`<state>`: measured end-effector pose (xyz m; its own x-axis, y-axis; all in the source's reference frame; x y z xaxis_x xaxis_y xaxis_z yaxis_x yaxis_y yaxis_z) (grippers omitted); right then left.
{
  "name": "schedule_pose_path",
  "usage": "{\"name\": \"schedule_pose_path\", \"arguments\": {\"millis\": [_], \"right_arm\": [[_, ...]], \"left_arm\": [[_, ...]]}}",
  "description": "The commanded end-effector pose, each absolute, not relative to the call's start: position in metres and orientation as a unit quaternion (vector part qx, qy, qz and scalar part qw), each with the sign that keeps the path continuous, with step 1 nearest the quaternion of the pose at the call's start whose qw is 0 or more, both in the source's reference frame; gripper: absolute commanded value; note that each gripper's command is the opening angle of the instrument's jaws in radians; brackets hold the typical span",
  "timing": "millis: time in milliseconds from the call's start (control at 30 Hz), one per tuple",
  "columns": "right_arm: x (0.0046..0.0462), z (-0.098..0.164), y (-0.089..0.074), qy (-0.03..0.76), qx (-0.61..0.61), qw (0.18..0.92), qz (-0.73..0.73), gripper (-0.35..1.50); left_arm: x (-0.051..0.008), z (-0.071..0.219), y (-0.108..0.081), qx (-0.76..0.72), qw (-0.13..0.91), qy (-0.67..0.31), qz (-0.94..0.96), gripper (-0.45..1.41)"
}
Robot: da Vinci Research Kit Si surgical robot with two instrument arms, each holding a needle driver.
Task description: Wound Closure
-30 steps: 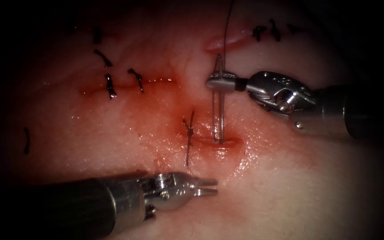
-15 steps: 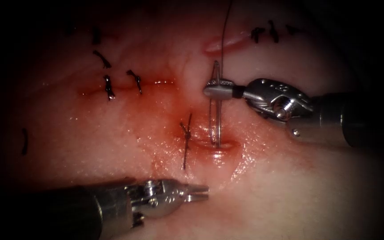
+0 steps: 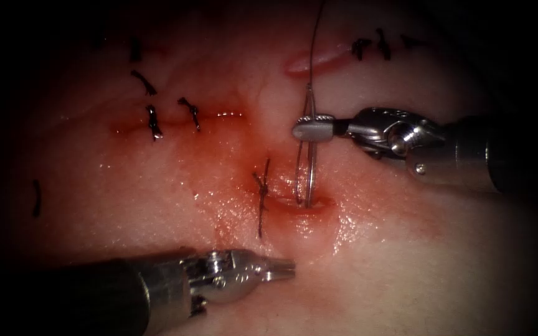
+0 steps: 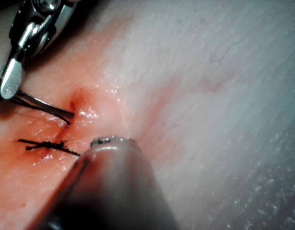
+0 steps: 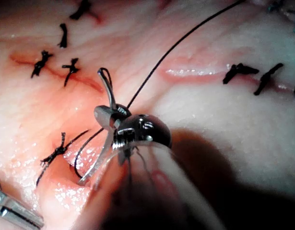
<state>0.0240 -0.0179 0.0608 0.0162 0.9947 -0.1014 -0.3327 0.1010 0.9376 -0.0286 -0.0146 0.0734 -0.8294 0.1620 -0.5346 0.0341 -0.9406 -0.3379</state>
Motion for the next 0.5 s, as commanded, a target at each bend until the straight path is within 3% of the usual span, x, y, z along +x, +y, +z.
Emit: {"name": "schedule_pose_path", "arguments": {"millis": [33,500], "right_arm": [[0.0254,0.0612,-0.0176,0.435,0.387,0.600,0.549,-0.35],[0.0263,0.0606,-0.0208,0.417,0.428,0.589,0.544,-0.35]], "left_arm": [[-0.0291,0.0738,-0.0145,-0.291,0.033,-0.169,0.941,0.10],[-0.0282,0.0734,-0.0145,-0.293,0.030,-0.172,0.940,0.09]]}}
